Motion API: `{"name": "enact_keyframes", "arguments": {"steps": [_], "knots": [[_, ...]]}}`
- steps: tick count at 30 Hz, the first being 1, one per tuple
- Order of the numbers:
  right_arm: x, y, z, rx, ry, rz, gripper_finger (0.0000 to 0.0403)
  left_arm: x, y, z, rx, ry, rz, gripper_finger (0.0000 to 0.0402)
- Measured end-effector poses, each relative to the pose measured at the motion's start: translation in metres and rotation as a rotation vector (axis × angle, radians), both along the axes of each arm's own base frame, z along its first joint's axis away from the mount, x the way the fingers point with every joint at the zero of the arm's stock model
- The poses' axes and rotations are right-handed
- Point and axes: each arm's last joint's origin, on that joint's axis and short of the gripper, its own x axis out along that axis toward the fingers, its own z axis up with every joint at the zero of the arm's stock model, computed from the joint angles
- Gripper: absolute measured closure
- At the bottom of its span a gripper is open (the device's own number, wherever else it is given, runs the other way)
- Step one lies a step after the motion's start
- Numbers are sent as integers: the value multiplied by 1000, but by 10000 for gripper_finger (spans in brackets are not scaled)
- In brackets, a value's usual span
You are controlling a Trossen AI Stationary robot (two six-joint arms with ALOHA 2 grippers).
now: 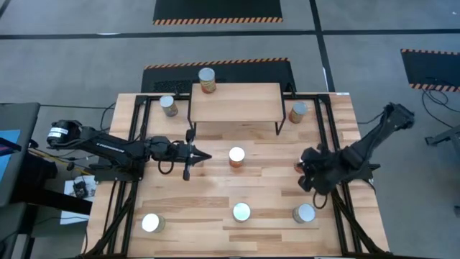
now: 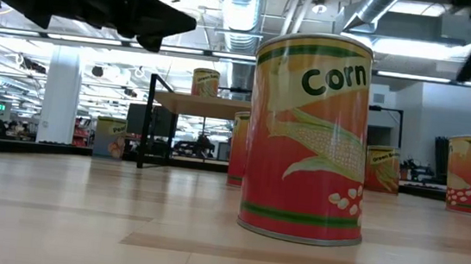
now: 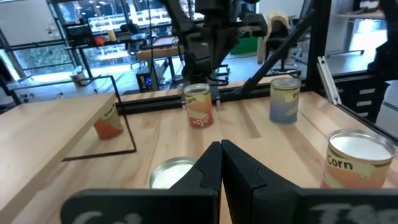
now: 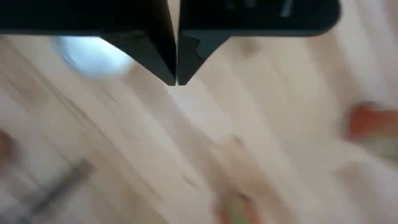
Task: Pick and place cans onto a shelf
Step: Put the top canned corn on the shelf
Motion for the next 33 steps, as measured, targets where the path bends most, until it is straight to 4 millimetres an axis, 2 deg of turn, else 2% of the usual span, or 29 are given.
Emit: {"name": "enact_keyframes", "arguments": {"steps": [5, 9, 13, 17, 23, 28, 33], "knots": [[5, -2, -4, -25, 224, -215, 295, 0, 1, -1, 3, 9, 25, 401], [18, -8, -15, 39, 296, -293, 244, 0, 1, -1, 21, 10, 25, 401], [26, -18, -24, 70, 350, -374, 216, 0, 1, -1, 29, 9, 28, 401], [34, -28, -25, 107, 327, -421, 214, 0, 3, -1, 39, 8, 58, 401], [45, -49, -25, 194, 282, -578, 236, 0, 11, -1, 15, 15, 99, 401], [51, -61, -32, 247, 336, -674, 249, 0, 14, -4, 6, 42, 113, 401], [58, -64, -43, 303, 410, -773, 243, -1, 14, -6, 7, 62, 112, 401]]}}
